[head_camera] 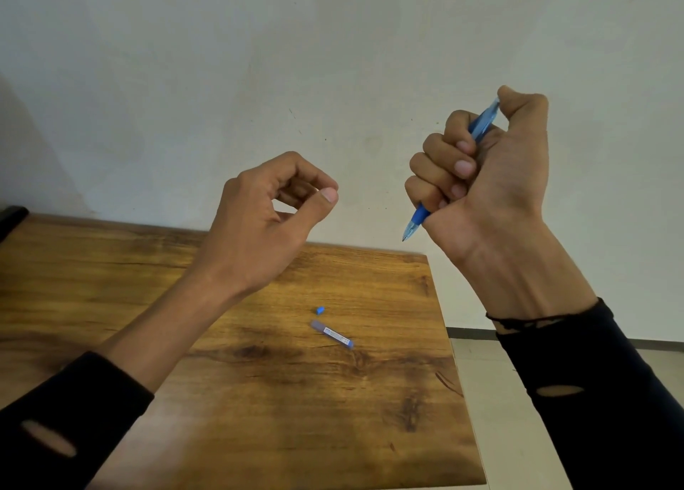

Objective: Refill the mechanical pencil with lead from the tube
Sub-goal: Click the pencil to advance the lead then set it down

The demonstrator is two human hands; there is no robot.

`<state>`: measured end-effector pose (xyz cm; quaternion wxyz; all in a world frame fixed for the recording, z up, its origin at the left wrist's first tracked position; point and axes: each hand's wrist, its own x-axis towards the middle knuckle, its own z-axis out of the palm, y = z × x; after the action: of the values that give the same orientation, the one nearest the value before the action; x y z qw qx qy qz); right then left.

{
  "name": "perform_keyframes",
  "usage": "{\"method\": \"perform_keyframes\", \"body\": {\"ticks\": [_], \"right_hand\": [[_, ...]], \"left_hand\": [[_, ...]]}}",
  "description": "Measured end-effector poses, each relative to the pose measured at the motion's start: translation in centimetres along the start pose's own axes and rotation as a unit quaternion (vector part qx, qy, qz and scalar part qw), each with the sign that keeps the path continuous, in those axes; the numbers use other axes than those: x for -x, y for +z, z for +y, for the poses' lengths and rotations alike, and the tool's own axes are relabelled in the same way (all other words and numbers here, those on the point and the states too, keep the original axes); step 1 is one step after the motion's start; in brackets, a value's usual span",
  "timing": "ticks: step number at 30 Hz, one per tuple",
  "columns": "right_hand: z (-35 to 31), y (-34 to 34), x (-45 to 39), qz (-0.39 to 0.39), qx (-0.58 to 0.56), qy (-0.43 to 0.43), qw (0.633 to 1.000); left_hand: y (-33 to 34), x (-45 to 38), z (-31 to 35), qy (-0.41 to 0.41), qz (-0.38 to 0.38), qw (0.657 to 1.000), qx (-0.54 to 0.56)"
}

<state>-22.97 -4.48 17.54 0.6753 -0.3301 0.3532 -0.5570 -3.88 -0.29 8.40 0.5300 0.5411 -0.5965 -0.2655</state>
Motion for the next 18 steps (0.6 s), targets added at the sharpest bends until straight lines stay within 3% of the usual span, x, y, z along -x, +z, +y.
{"method": "perform_keyframes", "body": {"ticks": [18], "right_hand": [[0.22, 0.39, -0.01, 0.005, 0.007, 0.006, 1.0]], "left_hand": [[0.08, 0.02, -0.12, -0.002, 0.004, 1.0, -0.004]]}}
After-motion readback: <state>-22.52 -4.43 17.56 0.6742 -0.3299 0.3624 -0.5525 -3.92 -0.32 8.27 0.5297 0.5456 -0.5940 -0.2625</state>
